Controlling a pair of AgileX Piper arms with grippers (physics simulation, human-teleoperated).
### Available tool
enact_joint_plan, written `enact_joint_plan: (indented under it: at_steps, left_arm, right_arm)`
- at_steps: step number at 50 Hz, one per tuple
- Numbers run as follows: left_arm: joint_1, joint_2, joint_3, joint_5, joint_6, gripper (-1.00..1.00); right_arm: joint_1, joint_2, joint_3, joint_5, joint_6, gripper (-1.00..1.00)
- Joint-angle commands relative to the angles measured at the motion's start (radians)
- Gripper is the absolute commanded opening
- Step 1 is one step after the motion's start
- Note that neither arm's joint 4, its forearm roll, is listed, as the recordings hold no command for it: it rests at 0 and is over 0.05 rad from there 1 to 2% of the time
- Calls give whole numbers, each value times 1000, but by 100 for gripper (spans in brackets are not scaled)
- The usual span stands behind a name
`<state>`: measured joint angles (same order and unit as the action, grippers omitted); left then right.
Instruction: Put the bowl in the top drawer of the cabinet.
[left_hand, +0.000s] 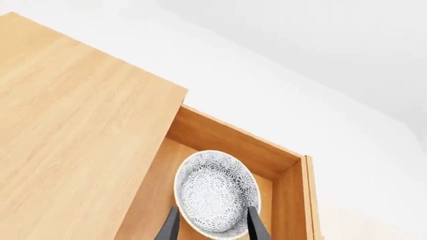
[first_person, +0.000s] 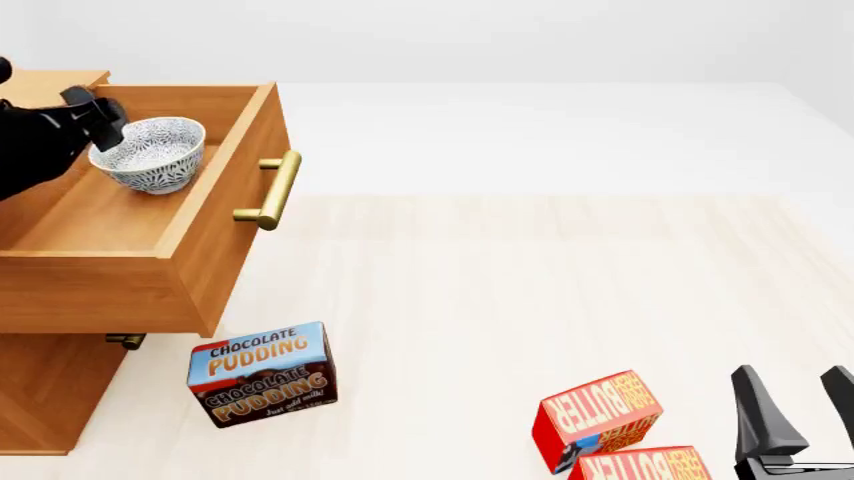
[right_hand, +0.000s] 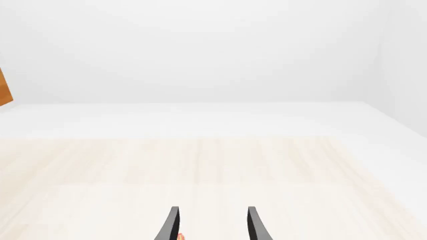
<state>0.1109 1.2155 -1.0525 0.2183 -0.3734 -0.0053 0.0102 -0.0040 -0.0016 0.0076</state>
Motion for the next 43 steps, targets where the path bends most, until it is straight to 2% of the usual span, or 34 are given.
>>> enact_joint_plan:
  at_steps: [1, 20, 25, 43]
  left_arm:
    - [-17, -57, 11, 25, 10, 100]
    - [-37, -173, 37, 83, 62, 100]
    - [-40, -188, 44, 93, 101, 100]
    - [-39, -279, 37, 161, 136, 100]
  right_arm:
    - [0, 0, 0, 0, 0, 100]
    - [0, 0, 0, 0, 0, 100]
    - [0, 0, 0, 0, 0, 100]
    - [0, 0, 0, 0, 0, 100]
